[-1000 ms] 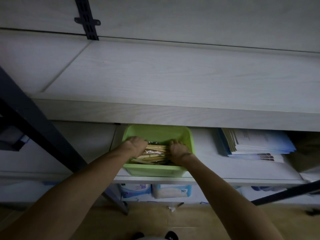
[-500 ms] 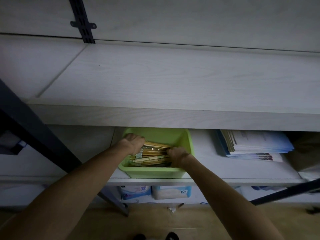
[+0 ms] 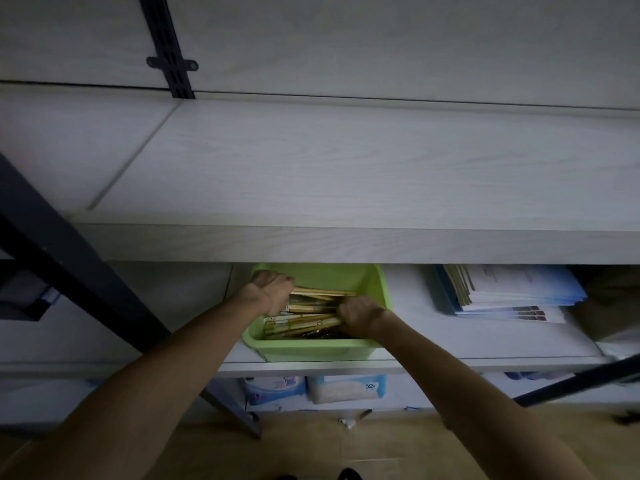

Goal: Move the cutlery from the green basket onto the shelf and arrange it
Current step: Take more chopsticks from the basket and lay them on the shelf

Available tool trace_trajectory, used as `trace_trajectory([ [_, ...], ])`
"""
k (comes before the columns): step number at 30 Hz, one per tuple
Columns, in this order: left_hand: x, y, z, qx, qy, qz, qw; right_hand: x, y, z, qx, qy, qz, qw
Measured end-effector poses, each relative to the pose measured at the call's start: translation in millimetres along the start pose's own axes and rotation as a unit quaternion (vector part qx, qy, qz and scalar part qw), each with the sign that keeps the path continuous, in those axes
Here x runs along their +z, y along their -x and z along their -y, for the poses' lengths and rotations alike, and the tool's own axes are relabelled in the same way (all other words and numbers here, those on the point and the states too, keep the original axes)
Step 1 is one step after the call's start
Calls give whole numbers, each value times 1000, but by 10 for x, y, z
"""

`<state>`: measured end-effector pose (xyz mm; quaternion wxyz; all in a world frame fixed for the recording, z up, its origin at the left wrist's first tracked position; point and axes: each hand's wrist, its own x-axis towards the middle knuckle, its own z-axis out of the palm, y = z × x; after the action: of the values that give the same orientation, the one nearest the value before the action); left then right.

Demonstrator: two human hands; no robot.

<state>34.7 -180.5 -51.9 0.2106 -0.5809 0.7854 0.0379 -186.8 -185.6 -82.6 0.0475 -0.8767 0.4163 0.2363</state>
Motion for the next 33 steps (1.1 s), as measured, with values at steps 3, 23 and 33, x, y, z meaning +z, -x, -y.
trace_trajectory([
  [3,-11,-2,28,13,-3,-14,1000,-50,87,6,-4,-1,-17,1000],
  [23,-247,444,143,-24,123,-138,983,-642,918,-297,38,82,-136,987],
  [33,-793,948,-842,-69,211,-227,948,-619,2010,-983,41,128,-241,961],
])
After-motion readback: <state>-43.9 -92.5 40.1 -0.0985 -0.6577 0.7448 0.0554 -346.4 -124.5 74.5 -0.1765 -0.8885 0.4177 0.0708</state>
